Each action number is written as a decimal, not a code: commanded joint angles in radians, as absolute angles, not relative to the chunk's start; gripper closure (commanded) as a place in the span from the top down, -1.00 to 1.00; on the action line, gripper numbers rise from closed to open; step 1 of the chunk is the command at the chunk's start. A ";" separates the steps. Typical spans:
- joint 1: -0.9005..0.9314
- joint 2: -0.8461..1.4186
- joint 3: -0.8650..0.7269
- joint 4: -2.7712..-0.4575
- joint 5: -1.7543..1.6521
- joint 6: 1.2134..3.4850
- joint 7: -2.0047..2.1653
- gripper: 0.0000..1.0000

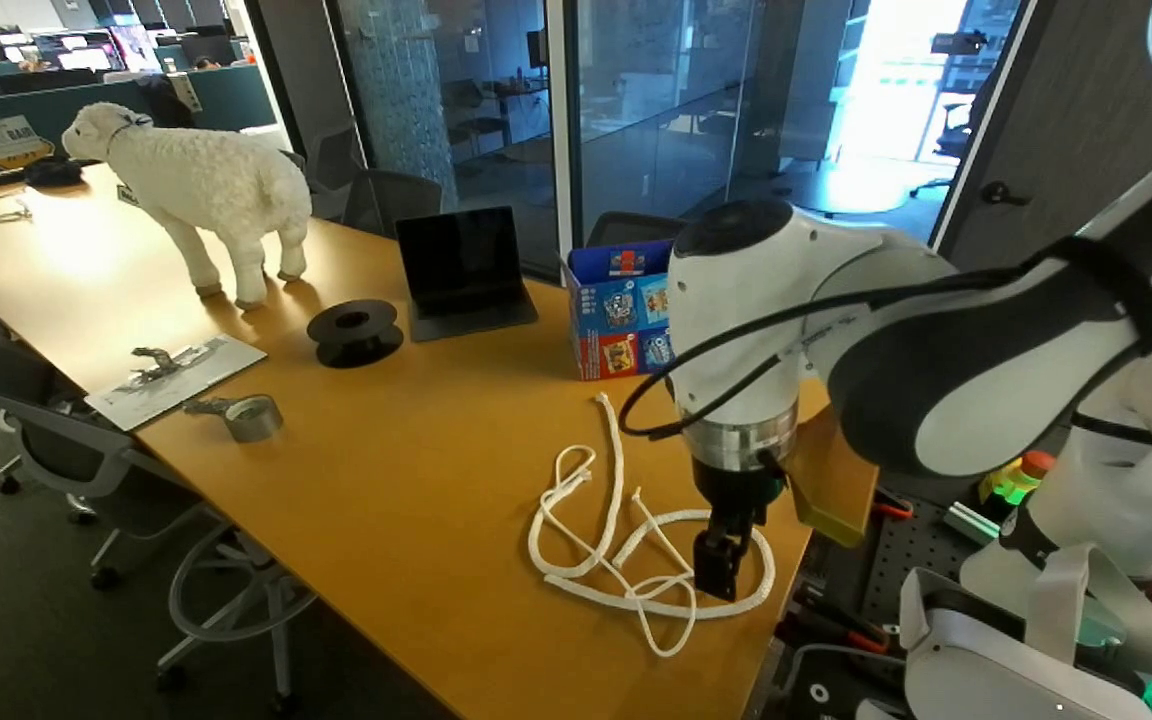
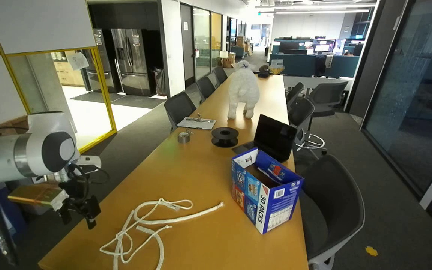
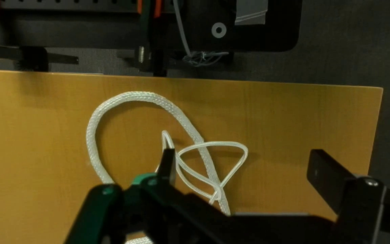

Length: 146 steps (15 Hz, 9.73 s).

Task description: Put the ropes inside the blue box.

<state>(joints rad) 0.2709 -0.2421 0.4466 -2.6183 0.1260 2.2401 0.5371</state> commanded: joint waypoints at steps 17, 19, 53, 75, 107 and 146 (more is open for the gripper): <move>0.373 0.356 0.209 -2.396 -0.312 2.658 0.578 1.00; 0.389 0.410 0.184 -2.367 -0.291 2.669 0.568 1.00; 0.306 0.440 0.167 -2.439 0.073 2.871 0.307 -0.74; 0.094 0.012 -0.201 -2.020 -0.607 2.307 0.611 -0.95; 0.065 0.543 -0.195 -0.498 -0.908 1.499 0.901 -0.95; -0.011 0.639 -0.055 -0.861 -0.616 1.601 0.917 -0.95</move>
<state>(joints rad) 0.0057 0.6917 -0.0741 -0.7589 -0.6375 1.5484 0.9096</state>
